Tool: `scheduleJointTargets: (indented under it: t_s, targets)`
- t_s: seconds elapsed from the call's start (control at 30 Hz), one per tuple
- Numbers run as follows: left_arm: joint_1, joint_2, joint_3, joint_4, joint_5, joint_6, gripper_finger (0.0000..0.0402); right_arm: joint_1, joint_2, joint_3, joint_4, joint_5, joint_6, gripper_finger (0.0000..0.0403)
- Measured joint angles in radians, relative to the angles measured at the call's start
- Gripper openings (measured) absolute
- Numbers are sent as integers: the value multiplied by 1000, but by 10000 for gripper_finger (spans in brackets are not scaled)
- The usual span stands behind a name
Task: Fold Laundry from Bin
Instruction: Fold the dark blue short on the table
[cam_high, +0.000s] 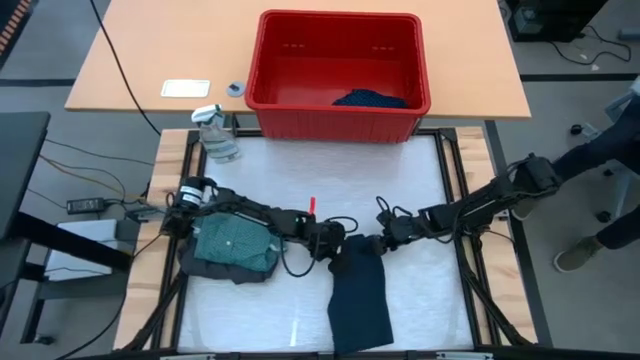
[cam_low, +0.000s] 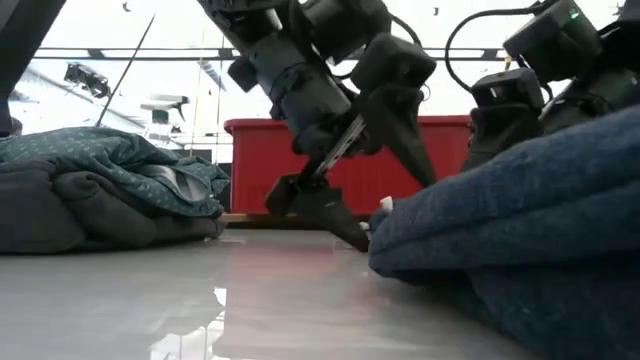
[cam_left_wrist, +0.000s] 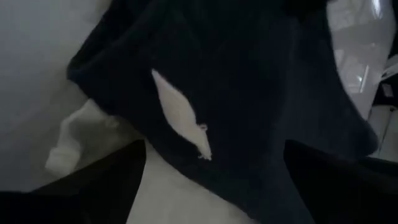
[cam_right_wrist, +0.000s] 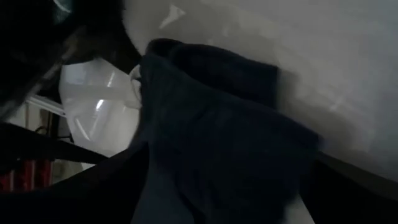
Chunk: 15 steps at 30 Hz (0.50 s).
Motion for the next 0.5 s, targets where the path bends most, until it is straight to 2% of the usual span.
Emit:
scheduleJointTargets:
  t_s: [0.1,0.2,0.33,0.5]
  targets:
    - [14,15,0,27,37,11,371,0,55,3,61,0,12,369]
    - [26,17,-1,28,54,30,337,12,81,3,76,1,33,338]
    - [43,19,-3,46,54,95,284,28,87,2,69,8,28,269]
    - [65,19,-3,78,50,157,223,20,100,4,80,-75,24,191]
